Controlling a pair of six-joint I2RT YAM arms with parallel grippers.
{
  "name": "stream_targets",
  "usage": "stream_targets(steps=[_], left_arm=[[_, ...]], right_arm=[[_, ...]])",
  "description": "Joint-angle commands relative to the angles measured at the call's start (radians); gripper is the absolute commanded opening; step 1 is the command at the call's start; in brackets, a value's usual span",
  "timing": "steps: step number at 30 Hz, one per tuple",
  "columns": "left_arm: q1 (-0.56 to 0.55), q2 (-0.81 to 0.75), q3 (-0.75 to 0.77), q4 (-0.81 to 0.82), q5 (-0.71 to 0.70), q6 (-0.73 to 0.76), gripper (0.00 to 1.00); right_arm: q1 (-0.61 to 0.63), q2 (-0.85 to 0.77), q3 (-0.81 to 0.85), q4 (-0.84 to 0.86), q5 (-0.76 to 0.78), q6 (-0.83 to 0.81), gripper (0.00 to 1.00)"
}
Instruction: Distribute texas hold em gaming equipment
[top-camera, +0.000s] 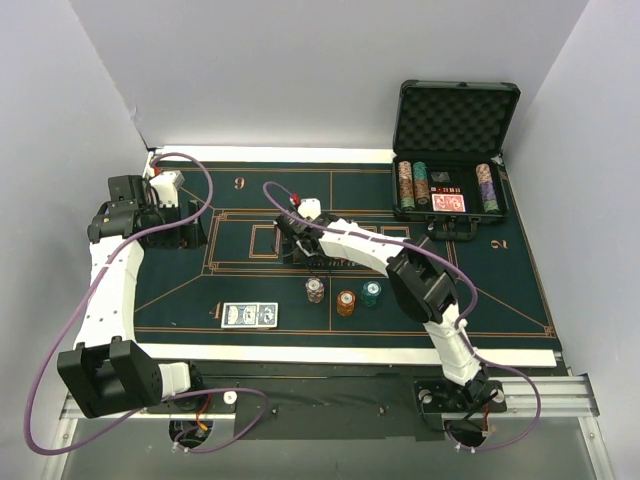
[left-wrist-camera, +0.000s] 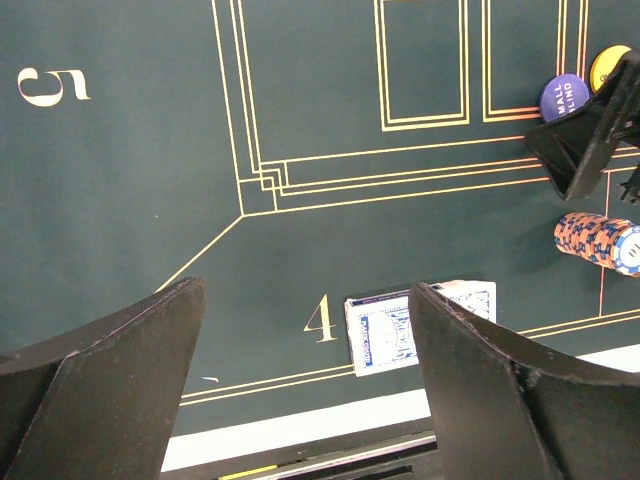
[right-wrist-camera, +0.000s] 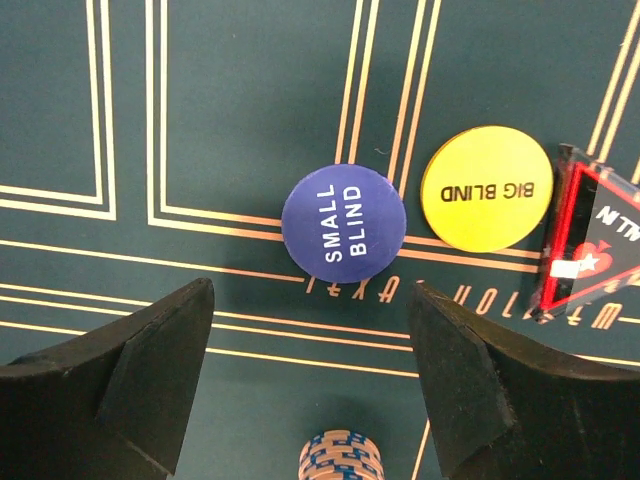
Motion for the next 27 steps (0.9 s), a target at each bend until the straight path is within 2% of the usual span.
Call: stream_targets(steps=[1, 19, 23, 27], left_arm=[[0.004, -0.025, 0.045, 0.035, 0.008, -0.011, 0.94], [0.006, 0.006, 0.07, 0.013, 0.025, -0.005, 0.95], [0.004, 0.01, 0.073, 0.01, 0.016, -0.003, 0.95], [0.004, 0.006, 0.071, 0.01, 0.016, 0.002, 0.95]], right_arm=[[0.001, 0.038, 0.036, -0.01, -0.012, 0.018, 0.72], [-0.019, 0.146, 0.099, -0.056, 0.068, -0.008, 0.76], [-0.007, 0.18, 0.137, -0.057, 0.051, -0.018, 0.68], [0.023, 0.201, 0.169, -0.057, 0.037, -0.033, 0.54]])
